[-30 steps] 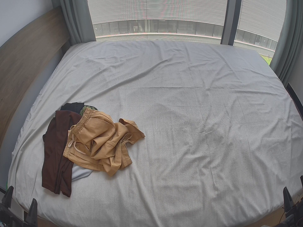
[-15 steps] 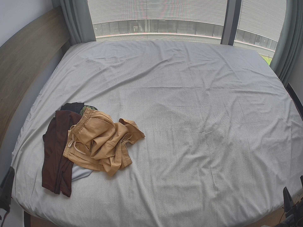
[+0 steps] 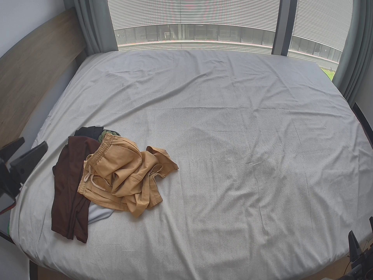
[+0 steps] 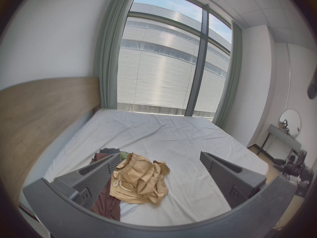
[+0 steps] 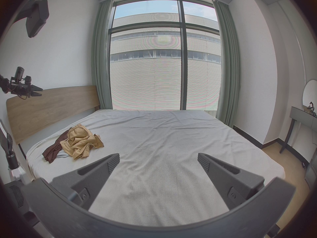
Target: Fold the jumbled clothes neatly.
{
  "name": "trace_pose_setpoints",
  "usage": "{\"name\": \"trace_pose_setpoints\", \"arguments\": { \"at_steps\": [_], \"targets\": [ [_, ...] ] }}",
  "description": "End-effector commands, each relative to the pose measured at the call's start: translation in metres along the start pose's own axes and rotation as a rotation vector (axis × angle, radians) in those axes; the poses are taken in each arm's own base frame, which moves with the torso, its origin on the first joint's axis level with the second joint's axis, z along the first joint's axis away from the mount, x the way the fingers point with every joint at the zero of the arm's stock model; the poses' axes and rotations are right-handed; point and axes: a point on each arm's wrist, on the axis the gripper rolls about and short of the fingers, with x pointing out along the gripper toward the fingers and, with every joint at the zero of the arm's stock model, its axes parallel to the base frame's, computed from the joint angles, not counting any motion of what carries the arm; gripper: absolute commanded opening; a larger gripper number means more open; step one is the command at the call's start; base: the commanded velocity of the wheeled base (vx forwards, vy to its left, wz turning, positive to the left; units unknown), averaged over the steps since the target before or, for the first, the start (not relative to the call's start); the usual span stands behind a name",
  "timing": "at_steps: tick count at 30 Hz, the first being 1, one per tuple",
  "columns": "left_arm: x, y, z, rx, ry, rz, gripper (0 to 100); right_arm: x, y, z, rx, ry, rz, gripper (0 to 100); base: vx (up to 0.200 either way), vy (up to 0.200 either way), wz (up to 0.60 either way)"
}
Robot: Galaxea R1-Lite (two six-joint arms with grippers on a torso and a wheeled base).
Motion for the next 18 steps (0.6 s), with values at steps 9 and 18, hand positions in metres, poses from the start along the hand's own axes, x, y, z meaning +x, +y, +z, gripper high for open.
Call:
{"name": "trace_pose_setpoints", "arguments": {
  "at_steps": [9, 18],
  "targets": [
    [0.068, 0.015, -0.013, -0.134, 0.181, 0.022, 100, 0.0, 0.0, -0.005, 0.0, 0.001, 0.0, 100, 0.0, 0.0, 0.0],
    [0.097, 0.02, -0.018, -0.136, 0.193, 0.023, 100, 0.0, 0.0, -0.005, 0.0, 0.001, 0.0, 100, 0.0, 0.0, 0.0]
  ]
}}
